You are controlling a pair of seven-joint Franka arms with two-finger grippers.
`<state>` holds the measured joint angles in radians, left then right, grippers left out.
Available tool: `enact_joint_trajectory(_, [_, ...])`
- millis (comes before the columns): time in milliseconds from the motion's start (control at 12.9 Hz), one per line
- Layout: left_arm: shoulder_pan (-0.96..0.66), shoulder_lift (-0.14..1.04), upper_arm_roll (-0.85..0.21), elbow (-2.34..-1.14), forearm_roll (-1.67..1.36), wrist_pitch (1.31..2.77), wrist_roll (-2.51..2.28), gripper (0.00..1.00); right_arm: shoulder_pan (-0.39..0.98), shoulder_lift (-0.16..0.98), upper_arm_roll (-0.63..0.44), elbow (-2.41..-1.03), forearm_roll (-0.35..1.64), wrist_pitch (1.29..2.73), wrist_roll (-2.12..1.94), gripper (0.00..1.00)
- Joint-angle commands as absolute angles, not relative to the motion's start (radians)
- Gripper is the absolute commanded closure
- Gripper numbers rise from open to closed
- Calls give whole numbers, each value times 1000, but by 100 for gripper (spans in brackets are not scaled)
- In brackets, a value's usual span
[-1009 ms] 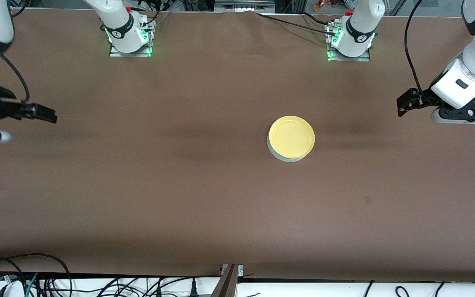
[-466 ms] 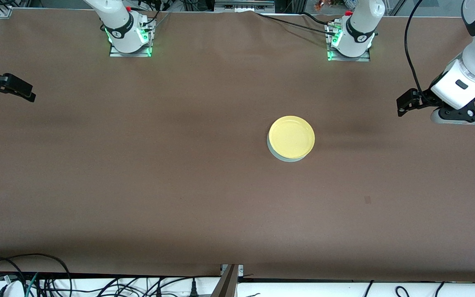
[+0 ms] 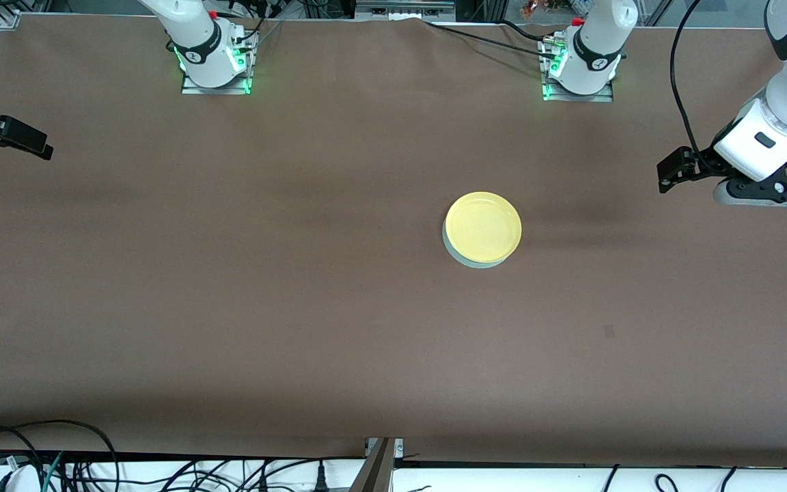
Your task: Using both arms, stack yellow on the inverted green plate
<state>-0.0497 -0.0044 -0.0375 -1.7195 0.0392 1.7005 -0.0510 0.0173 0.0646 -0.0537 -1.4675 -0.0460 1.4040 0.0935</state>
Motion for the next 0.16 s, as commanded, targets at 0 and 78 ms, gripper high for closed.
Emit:
enact_joint_trajectory(0, [-43, 8, -38, -1690, 51, 1677, -31, 0, 9, 67, -52, -1456, -40, 1387, 81, 0])
enact_joint_trajectory(78, [-43, 8, -38, -1690, 51, 1675, -31, 0, 9, 67, -52, -1456, -40, 1387, 81, 0])
